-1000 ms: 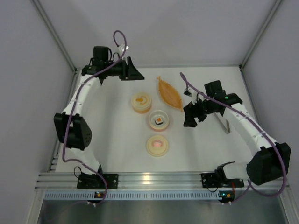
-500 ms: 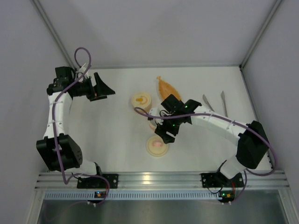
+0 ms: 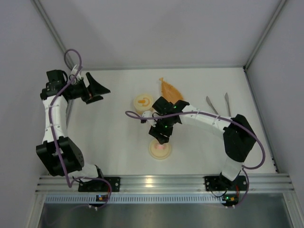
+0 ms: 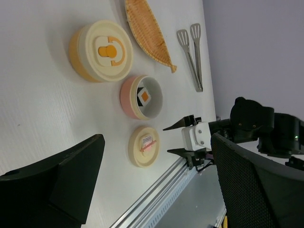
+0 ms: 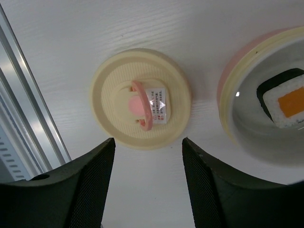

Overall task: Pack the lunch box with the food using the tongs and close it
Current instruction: Pick up the box lid from the center of the board.

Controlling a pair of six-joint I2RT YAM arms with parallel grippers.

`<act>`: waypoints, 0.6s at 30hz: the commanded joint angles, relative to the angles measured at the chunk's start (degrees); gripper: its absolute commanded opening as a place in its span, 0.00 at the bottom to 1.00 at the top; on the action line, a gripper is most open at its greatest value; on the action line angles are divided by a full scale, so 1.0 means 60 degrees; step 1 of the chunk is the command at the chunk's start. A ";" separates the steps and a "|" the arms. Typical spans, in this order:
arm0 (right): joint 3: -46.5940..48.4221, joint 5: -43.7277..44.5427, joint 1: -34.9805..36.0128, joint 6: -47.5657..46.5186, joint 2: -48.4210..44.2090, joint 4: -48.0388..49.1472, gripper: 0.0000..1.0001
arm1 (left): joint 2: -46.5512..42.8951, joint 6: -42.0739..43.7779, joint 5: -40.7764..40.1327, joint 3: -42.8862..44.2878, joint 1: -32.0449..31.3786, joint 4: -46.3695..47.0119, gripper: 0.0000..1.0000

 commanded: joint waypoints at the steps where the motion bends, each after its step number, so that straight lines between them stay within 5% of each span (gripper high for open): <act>1: 0.0327 0.0128 0.0251 0.0614 0.0324 0.0771 0.57 | -0.0052 -0.1092 0.0512 0.0126 0.0646 0.1036 0.98; 18: -0.0302 0.0216 0.0939 0.0279 0.0895 0.1387 0.55 | 0.0373 -0.0714 0.0660 0.0097 0.1174 0.0833 0.98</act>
